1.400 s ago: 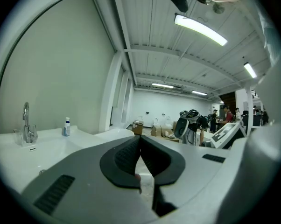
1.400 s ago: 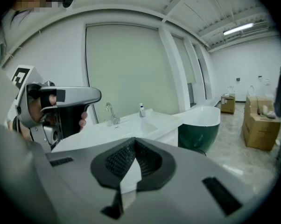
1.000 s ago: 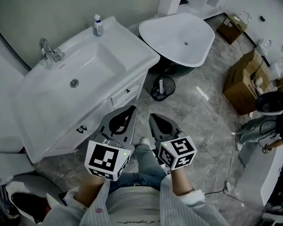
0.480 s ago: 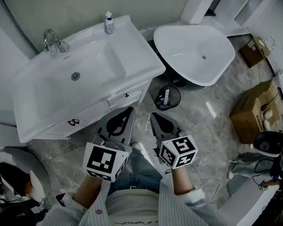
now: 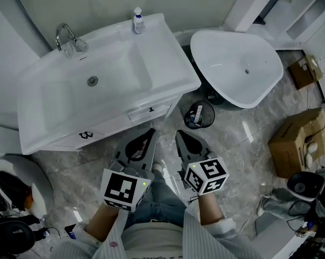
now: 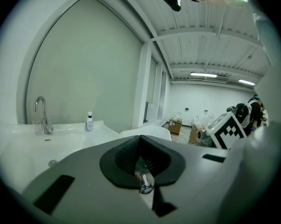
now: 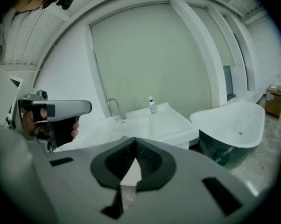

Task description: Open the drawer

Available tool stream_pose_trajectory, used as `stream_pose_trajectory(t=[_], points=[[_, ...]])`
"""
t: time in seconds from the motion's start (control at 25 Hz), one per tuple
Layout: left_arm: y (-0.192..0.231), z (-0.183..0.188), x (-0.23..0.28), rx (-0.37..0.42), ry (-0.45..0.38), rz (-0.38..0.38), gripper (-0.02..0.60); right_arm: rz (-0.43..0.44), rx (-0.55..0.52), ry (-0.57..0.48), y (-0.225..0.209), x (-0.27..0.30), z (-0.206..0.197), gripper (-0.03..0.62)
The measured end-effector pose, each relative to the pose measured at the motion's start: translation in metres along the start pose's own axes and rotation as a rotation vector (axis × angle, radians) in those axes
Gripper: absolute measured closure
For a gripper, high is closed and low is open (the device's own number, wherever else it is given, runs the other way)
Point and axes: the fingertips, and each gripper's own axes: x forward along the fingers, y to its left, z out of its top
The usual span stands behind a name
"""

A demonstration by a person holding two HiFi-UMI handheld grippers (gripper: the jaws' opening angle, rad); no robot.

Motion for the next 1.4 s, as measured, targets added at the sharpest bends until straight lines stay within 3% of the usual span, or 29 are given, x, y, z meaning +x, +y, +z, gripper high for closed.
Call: stream_pose_trajectory(t=[0.64, 1.12, 1.4], points=[[0.034, -0.034, 0.023, -0.046, 0.031, 0.04, 0.565, -0.002, 0.027, 0.048, -0.014, 0.044, -0.019, 0.588], [0.054, -0.106, 0.043, -0.061, 0.076, 0.09, 0.565, -0.008, 0.1, 0.074, -0.044, 0.089, -0.073, 0.588], [0.071, -0.152, 0.061, -0.112, 0.083, 0.151, 0.565, 0.029, 0.045, 0.106, -0.045, 0.124, -0.119, 0.588]])
